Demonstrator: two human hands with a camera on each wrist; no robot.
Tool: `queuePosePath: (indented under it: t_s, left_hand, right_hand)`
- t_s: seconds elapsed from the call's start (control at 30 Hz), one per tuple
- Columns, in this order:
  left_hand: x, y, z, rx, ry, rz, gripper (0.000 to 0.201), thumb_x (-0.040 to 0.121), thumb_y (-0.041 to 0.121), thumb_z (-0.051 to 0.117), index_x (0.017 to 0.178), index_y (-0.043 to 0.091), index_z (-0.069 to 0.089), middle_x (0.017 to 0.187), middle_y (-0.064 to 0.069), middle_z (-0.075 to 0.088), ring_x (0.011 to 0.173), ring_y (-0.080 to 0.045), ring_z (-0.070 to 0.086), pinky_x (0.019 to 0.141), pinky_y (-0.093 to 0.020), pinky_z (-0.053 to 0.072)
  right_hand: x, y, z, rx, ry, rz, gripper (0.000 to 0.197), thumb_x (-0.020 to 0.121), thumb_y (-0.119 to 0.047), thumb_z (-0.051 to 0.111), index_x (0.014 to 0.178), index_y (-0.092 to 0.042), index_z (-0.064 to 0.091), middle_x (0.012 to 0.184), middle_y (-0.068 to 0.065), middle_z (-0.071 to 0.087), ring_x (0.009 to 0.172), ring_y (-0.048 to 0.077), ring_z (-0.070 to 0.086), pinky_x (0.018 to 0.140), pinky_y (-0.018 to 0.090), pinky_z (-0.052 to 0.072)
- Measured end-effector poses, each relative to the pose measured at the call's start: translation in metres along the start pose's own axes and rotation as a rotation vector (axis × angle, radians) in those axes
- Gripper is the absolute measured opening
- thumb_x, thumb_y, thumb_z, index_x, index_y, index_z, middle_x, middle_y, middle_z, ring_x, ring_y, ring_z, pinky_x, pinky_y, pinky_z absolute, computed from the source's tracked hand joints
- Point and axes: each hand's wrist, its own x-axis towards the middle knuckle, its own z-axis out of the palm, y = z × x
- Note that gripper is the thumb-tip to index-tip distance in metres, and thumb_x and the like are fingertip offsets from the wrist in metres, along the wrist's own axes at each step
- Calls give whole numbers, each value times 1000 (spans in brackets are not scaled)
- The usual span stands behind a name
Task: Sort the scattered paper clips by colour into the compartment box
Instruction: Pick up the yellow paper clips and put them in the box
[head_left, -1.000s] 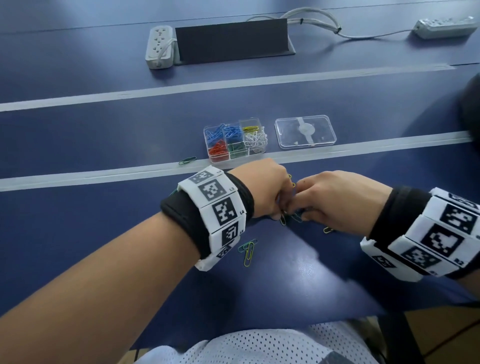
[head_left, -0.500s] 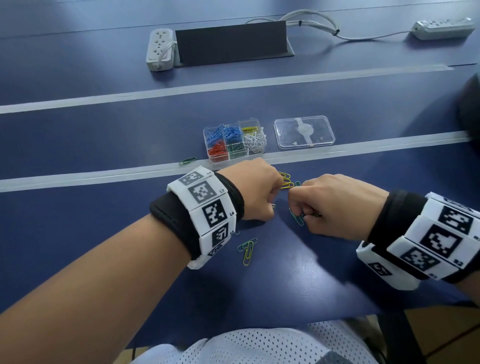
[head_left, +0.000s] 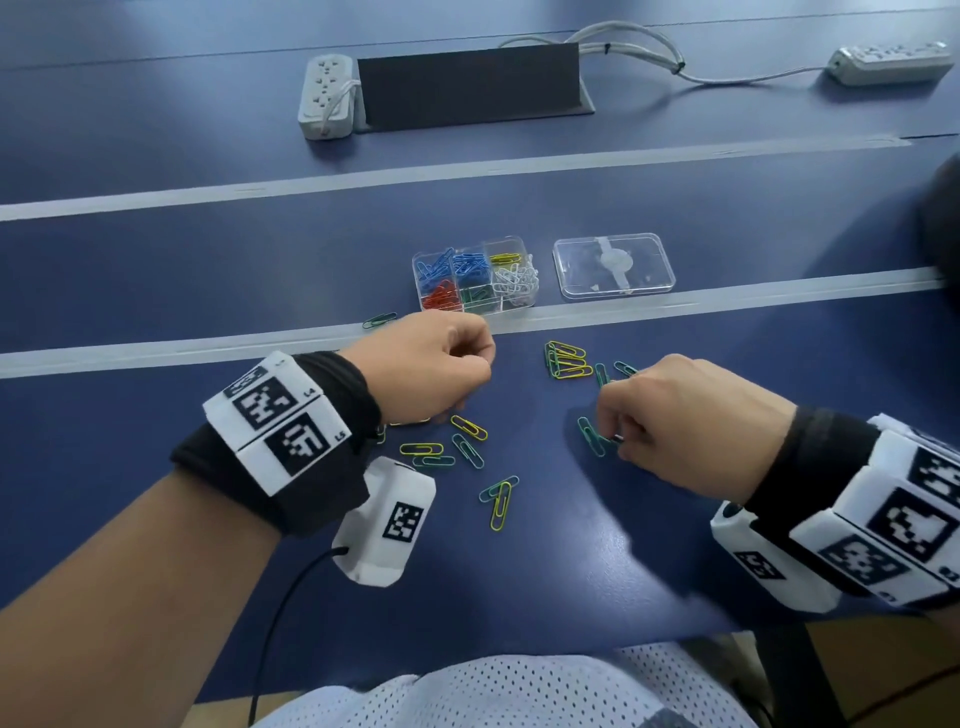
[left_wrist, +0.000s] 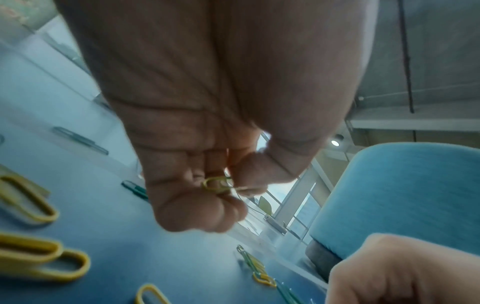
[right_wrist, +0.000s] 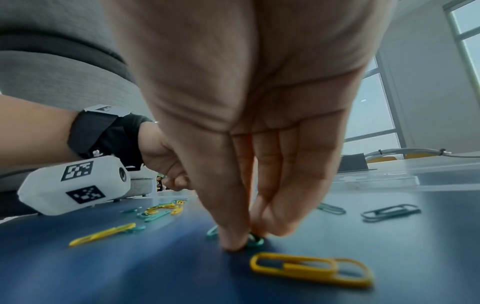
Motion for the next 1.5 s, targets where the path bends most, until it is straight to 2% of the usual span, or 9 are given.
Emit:
queuePosePath:
  t_s: [0.13, 0.27, 0.4, 0.63, 0.87, 1.07, 1.2, 1.3, 1.5]
  left_hand:
    - [0, -4, 0, -36, -25, -41, 14, 76, 18, 49, 63, 22, 45, 55, 4, 43, 51, -15, 39, 47, -22, 33]
    - [-3, -11, -3, 143, 0, 12, 16, 81, 16, 62, 71, 24, 54, 45, 10, 38, 39, -4, 36, 41, -10, 30]
    - [-8, -12, -3, 358, -32, 56, 15, 75, 27, 74, 87, 33, 68, 59, 11, 39, 53, 4, 46, 53, -14, 31]
    - [-4, -6, -3, 606, -28, 98, 10, 78, 28, 71, 87, 27, 74, 74, 8, 54, 79, -14, 54, 71, -24, 46]
    - [-5, -3, -2, 654, -53, 106, 6, 80, 26, 61, 78, 24, 66, 57, 12, 43, 55, -5, 42, 63, -21, 37]
    - [-9, -8, -3, 486, -52, 43, 3, 76, 23, 63, 73, 22, 61, 58, 12, 51, 53, -2, 48, 53, -14, 37]
    - [-13, -16, -7, 242, -52, -28, 12, 73, 14, 64, 65, 21, 57, 51, 7, 58, 41, -2, 47, 48, -15, 40]
    - [-15, -20, -12, -63, -117, -46, 20, 78, 1, 66, 69, 16, 56, 59, -5, 63, 46, -13, 54, 51, -20, 44]
    - [-20, -25, -16, -433, -167, -3, 21, 83, -11, 59, 85, 10, 57, 74, -14, 63, 49, -9, 59, 53, -20, 55]
  right_hand:
    - [3, -4, 1, 20, 23, 19, 17, 72, -16, 48, 82, -30, 44, 81, -6, 56, 79, 27, 57, 69, 35, 52]
    - [5, -5, -2, 96, 66, 19, 28, 79, -16, 47, 101, -31, 57, 78, -10, 49, 77, 19, 46, 74, 29, 43]
    - [7, -6, -4, 233, 136, 22, 22, 80, -17, 49, 86, -24, 69, 69, -12, 45, 64, 5, 45, 73, 23, 40]
    - [10, -10, 0, 259, 85, 60, 10, 78, -33, 63, 74, -23, 65, 65, -12, 59, 67, 5, 54, 72, 26, 49]
    - [13, -23, -2, 150, 40, 33, 14, 79, -21, 61, 72, -30, 52, 61, -17, 47, 72, 11, 46, 67, 20, 37]
    - [20, -13, -2, 326, -1, 33, 18, 76, -12, 60, 79, -29, 56, 63, -11, 60, 57, 3, 52, 61, 17, 43]
    - [30, 1, -9, 964, -38, 179, 19, 83, 4, 56, 85, -11, 68, 68, 8, 63, 57, 13, 63, 63, 23, 55]
    - [37, 5, -15, 1375, -30, 267, 23, 87, 11, 49, 84, -3, 67, 74, 11, 62, 52, 14, 66, 56, 18, 57]
    - [51, 10, -19, 1646, -20, 331, 28, 90, 5, 39, 90, -4, 65, 67, 9, 65, 52, 16, 66, 51, 20, 57]
